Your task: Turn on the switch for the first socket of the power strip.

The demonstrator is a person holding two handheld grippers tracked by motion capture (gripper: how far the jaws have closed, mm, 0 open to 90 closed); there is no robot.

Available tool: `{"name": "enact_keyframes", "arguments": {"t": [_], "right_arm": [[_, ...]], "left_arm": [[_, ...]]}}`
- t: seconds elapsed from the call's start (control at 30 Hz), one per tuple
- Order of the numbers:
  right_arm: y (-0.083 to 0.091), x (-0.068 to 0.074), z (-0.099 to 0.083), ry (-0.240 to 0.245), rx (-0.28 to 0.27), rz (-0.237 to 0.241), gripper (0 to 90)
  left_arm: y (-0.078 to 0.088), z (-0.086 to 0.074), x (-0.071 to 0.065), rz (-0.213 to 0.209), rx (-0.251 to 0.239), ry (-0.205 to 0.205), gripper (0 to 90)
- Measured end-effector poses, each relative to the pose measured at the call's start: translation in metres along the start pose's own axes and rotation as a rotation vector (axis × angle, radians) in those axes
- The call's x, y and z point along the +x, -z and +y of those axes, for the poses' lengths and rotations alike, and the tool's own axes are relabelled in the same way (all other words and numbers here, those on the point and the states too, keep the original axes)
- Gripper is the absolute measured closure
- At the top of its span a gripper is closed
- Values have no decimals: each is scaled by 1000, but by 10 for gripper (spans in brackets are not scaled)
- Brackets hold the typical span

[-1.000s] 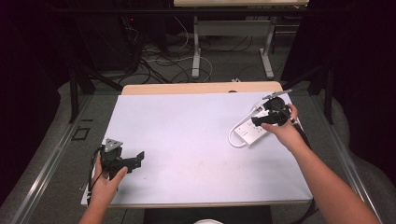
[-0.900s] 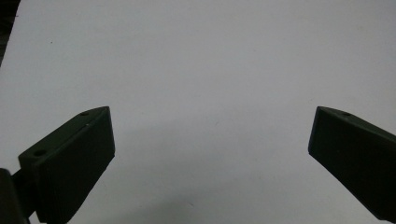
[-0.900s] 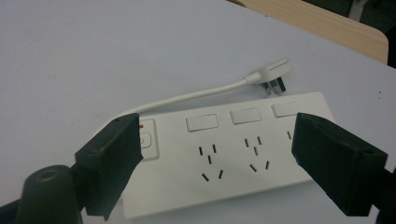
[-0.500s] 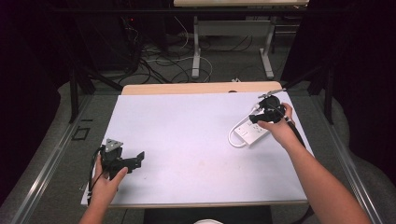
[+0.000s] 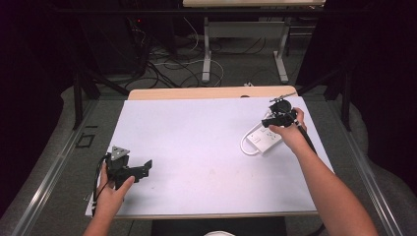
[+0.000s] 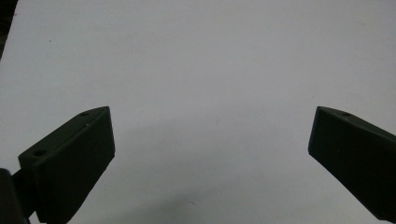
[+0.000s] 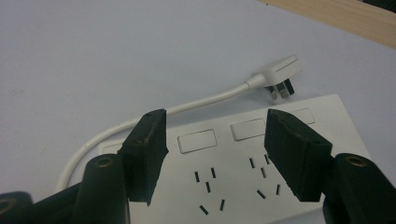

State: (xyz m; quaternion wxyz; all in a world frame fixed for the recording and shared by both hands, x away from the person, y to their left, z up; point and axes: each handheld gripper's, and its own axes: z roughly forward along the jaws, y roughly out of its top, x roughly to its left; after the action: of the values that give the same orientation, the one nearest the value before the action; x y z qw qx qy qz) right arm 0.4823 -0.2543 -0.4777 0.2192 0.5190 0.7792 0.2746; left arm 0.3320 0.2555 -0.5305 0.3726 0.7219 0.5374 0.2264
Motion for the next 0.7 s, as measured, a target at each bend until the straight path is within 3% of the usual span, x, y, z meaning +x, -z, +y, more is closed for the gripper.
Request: {"name": "enact_keyframes", "arguments": {"t": [0.13,0.7], "right_arm": [[-5,-1,-1,-29,21,-1,396],[-21,0,-5,-71,67,11,539]], "left_arm": [[0,0,0,0,0,1,3],[-1,-1,0,-4,10,3,3]]}}
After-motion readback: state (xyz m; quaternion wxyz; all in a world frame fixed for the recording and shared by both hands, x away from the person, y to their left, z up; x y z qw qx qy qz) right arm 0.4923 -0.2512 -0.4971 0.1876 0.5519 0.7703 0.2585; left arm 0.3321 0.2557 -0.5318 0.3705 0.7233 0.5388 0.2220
